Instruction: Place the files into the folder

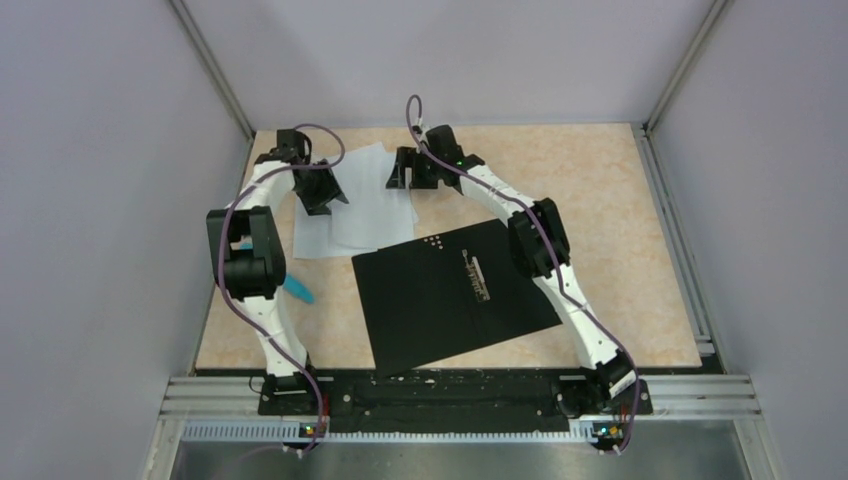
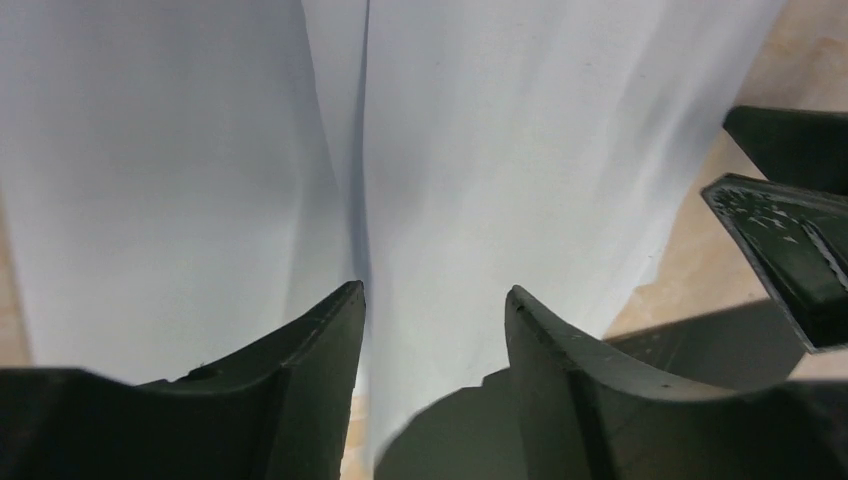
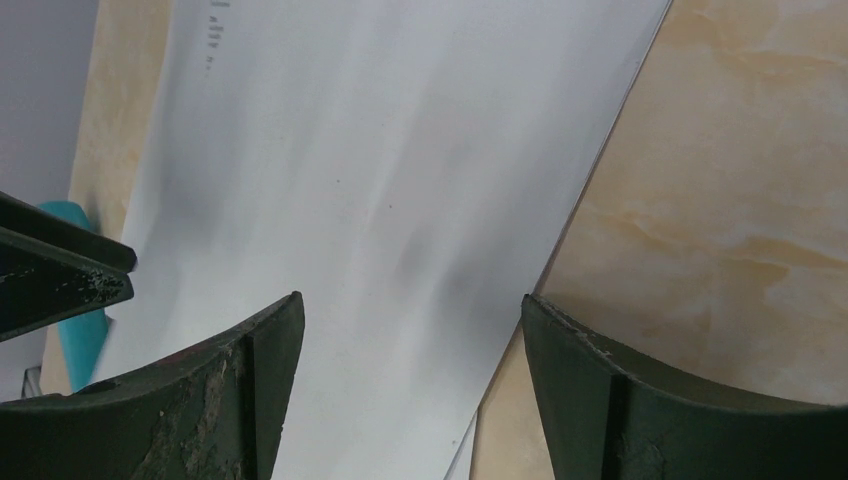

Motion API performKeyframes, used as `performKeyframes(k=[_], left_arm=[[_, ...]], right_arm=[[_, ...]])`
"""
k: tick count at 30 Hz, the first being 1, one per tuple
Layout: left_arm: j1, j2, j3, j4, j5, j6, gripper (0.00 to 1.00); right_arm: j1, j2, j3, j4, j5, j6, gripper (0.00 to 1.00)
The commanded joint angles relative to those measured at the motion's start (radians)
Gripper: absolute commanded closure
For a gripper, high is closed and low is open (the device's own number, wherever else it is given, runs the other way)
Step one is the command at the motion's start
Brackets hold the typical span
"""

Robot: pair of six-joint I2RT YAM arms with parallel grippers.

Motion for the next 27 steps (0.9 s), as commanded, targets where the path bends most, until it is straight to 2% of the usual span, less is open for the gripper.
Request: performKeyframes(k=[1,7,10,13,15,20,27], left_arm=[[0.029,-0.093,-0.061,-0.012,-0.226,-0.017,0.38],[0.099,-0.148,-0.145,0.078,-0.343,-0.056,0.19],[0.138,-0.111,-0.116,0.081,-0.338,-0.052,0.15],[0.171,-0.069,-0.092,0.095,-0.279,-0.03,0.15],[0.191,-0.033,-0.077,0.111,-0.187,-0.009,0.15],[0.211,0.065,-0.015,0.086,-0.029,0.017,0.09],[0.217,0.124,-0.01,0.157,0.171,-0.025,0.06]], right_arm=[[0.041,0.083,0.015,-0.051,-0.036,0.023,0.21],[0.044,0.092,0.012,-0.059,-0.04,0.017,0.2],[0.044,0.092,0.012,-0.058,-0.044,0.018,0.2],[0.047,0.092,0.015,-0.056,-0.052,0.015,0.2],[0.047,0.097,0.014,-0.054,-0.059,0.015,0.2],[0.05,0.11,0.02,-0.045,-0.082,0.019,0.19],[0.054,0.135,0.038,-0.016,-0.157,0.067,0.18]])
